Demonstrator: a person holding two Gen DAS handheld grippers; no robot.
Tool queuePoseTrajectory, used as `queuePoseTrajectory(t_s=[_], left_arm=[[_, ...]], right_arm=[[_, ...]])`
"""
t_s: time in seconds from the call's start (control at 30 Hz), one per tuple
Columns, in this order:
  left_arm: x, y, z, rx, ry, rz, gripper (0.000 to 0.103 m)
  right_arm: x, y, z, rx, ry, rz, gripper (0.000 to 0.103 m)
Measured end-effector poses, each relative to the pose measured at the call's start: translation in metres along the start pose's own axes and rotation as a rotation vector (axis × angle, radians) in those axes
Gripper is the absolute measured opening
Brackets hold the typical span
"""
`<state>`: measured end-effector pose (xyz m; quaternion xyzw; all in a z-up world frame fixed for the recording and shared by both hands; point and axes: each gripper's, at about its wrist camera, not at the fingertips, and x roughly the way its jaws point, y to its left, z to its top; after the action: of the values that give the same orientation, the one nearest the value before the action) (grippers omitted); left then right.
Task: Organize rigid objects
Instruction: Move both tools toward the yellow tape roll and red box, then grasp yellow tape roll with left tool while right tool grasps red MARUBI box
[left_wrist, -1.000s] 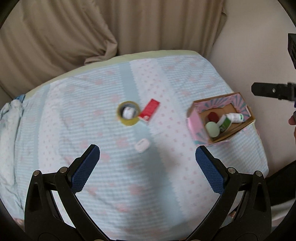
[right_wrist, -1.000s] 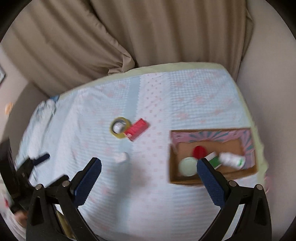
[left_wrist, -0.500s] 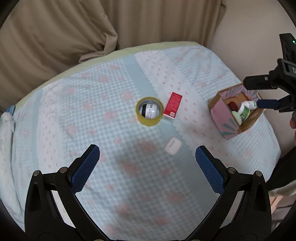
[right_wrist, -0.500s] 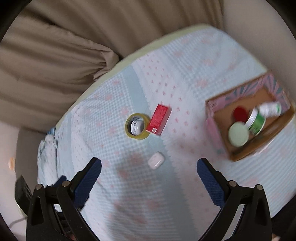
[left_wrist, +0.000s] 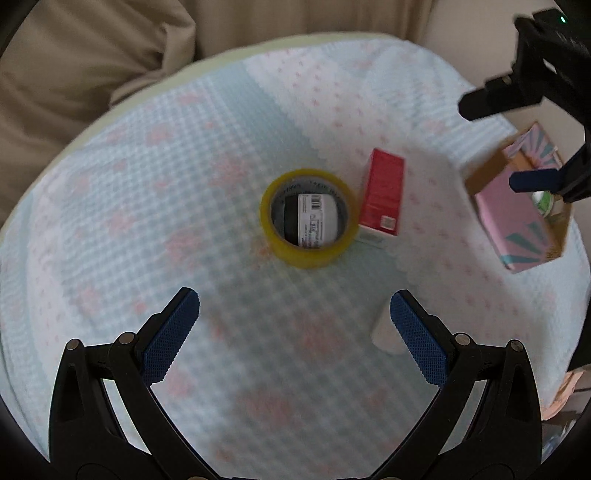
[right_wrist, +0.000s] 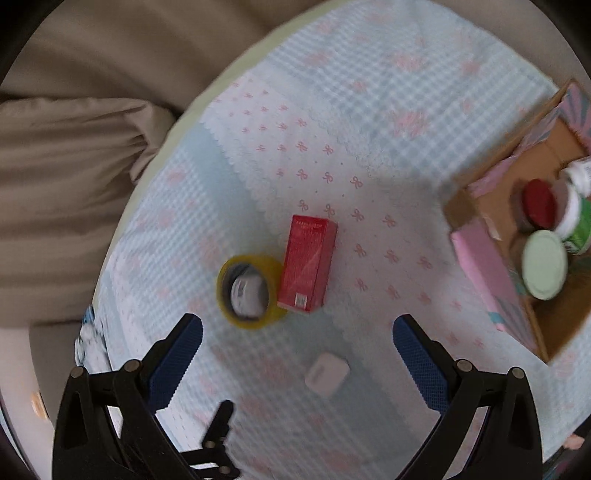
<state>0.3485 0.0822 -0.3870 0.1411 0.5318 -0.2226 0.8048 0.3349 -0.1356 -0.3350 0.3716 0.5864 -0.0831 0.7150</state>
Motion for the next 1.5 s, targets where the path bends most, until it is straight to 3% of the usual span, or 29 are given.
queuePoseTrajectory(t_s=[0.23, 0.53, 0.67, 0.83, 0.97, 1.2, 1.5], left_arm=[[0.083, -0.005, 0.007, 0.057, 0.027, -0.009, 0.103], [0.121, -0.012, 0.012, 0.11, -0.017, -0.002, 0.103], [0.124, -0.02, 0.017, 0.166, -0.036, 0.004, 0.103], [0.124, -0.032, 0.026, 0.25, -0.055, 0.027, 0.103], [0.119, -0.04, 0.026, 0.318, -0.095, 0.037, 0.098], [0.113, -0.032, 0.028, 0.291, -0.1, 0.007, 0.098], [0.087, -0.027, 0.029, 0.253, -0.134, 0.024, 0.098]], right_arm=[[0.071, -0.008, 0.031, 0.072, 0.055, -0.048, 0.103], [0.121, -0.019, 0.04, 0.157, 0.093, -0.044, 0.091], [0.13, -0.019, 0.042, 0.187, 0.084, -0.067, 0.084], [0.137, -0.017, 0.038, 0.194, 0.071, -0.113, 0.065], [0.132, -0.015, 0.037, 0.187, 0.043, -0.082, 0.047], [0.13, -0.016, 0.039, 0.177, 0.048, -0.07, 0.045], [0.111, -0.015, 0.036, 0.153, 0.015, -0.029, 0.042]])
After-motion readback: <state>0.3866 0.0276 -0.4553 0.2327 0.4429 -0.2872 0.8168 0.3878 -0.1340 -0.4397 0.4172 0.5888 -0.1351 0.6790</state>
